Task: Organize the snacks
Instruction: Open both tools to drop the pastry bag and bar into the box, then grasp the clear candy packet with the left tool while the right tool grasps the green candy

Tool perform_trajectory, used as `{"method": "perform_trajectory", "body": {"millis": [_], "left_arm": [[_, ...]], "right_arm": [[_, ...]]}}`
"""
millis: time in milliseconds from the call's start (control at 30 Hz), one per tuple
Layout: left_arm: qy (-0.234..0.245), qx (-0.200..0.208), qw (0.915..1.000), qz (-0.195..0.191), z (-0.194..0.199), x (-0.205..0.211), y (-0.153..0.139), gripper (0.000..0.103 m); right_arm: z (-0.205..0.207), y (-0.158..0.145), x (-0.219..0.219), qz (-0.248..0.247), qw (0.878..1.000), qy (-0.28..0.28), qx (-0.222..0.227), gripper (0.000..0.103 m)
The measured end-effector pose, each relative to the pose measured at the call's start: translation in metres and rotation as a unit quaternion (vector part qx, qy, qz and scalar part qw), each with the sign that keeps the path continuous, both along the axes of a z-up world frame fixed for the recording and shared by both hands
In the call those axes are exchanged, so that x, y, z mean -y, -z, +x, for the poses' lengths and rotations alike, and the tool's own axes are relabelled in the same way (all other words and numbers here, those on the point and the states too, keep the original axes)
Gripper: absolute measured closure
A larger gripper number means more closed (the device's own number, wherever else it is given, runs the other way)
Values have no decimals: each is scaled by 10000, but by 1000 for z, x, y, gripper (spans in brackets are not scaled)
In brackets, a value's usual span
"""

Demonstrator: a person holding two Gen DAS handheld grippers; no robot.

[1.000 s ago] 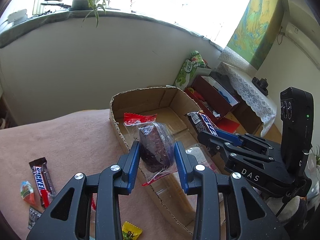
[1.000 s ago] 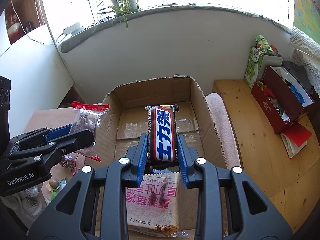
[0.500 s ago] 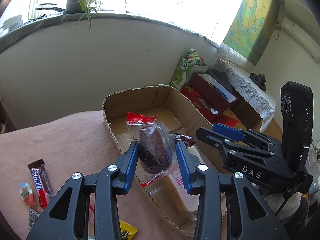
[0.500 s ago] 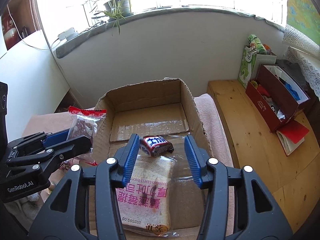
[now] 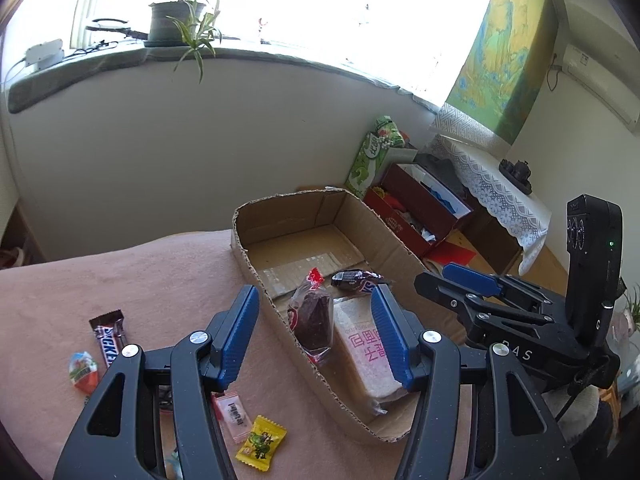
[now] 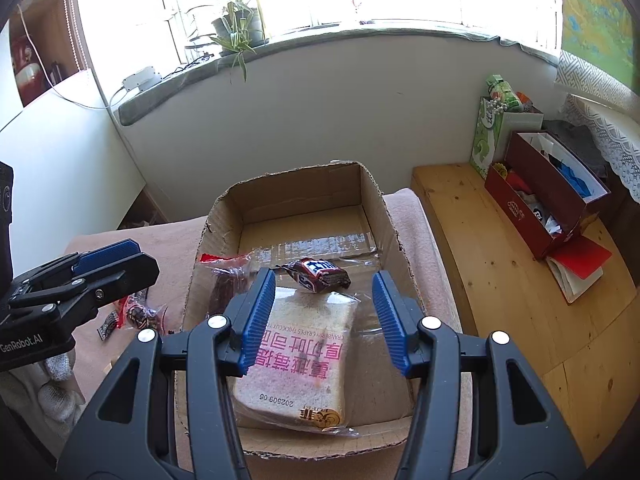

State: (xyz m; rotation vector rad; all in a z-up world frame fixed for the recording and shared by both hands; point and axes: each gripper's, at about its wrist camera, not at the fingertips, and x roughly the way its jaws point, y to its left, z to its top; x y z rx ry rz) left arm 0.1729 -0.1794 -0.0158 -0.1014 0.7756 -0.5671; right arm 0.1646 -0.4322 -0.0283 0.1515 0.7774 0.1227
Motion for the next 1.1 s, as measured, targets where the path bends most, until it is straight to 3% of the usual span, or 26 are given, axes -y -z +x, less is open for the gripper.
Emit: {"method": "perform_trajectory", "body": {"millis": [367, 700, 867, 1000, 1100], "left_arm": [[-419, 120, 9990, -67, -35, -71, -11, 45], [-821, -135, 9965, -109, -77, -130, 11, 47], [-741, -352, 9966, 32, -97, -139, 33, 53], [-548, -591, 9967, 127, -108, -141, 54, 67], [-275, -621, 9972, 311, -116, -135, 64, 68]], "right_arm": [[-45, -16, -42, 144, 9987, -445, 214, 50], [-88, -4, -110, 267, 9910, -1311, 86, 50], [-94, 16, -145, 263, 9845, -1721, -193, 50], [-91, 35, -164, 307, 9788, -1966, -486, 50], [-85, 48, -173, 418, 9743, -2093, -723, 50]]}}
